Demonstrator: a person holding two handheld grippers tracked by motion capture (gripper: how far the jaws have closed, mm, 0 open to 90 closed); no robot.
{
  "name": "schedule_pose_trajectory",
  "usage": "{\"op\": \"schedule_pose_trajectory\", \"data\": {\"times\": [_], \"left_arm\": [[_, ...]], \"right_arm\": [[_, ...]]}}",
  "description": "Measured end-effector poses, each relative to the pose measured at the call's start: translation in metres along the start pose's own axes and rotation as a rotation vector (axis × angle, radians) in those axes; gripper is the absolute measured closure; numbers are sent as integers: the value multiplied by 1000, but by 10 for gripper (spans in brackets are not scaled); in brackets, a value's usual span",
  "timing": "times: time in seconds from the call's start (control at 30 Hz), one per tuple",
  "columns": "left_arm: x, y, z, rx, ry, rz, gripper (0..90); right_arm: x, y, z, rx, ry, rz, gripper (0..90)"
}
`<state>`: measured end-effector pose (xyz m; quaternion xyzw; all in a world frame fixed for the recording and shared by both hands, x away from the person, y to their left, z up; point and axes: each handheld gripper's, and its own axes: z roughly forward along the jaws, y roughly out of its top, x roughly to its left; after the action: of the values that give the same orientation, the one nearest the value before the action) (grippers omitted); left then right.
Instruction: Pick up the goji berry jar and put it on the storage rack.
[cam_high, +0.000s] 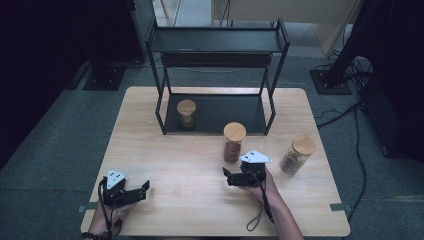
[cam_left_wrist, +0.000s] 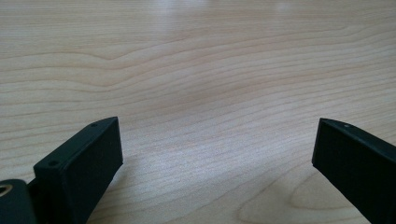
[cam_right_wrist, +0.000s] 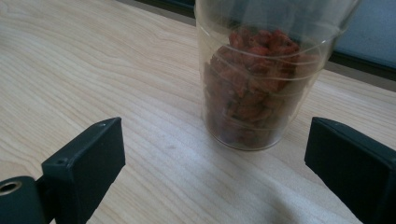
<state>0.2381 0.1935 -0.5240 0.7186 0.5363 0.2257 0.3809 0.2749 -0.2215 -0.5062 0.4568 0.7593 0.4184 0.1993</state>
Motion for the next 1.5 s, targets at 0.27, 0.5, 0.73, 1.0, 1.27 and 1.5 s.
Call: {"op": "schedule_pose_trajectory", "data": {"times": [0.27, 0.5, 0.73, 1.0, 1.27, 1.5], "left_arm": [[-1, 0, 0, 4, 4, 6, 20], [0, 0, 0, 5, 3, 4, 20], [0, 0, 1, 7, 4, 6, 20], [0, 0, 1, 7, 4, 6, 20], [0, 1, 1, 8, 3, 5, 20], [0, 1, 1, 8, 3, 6, 20]], "right_arm": [[-2, 5, 6, -6, 4, 27, 46], [-1, 9, 12, -6, 0, 32, 43], [-7, 11, 16, -5, -24, 50, 46], [-11, 10, 23, 2, -33, 60, 61], [-14, 9, 28, -6, -58, 91, 97], [-13, 12, 30, -7, -57, 86, 99]]}}
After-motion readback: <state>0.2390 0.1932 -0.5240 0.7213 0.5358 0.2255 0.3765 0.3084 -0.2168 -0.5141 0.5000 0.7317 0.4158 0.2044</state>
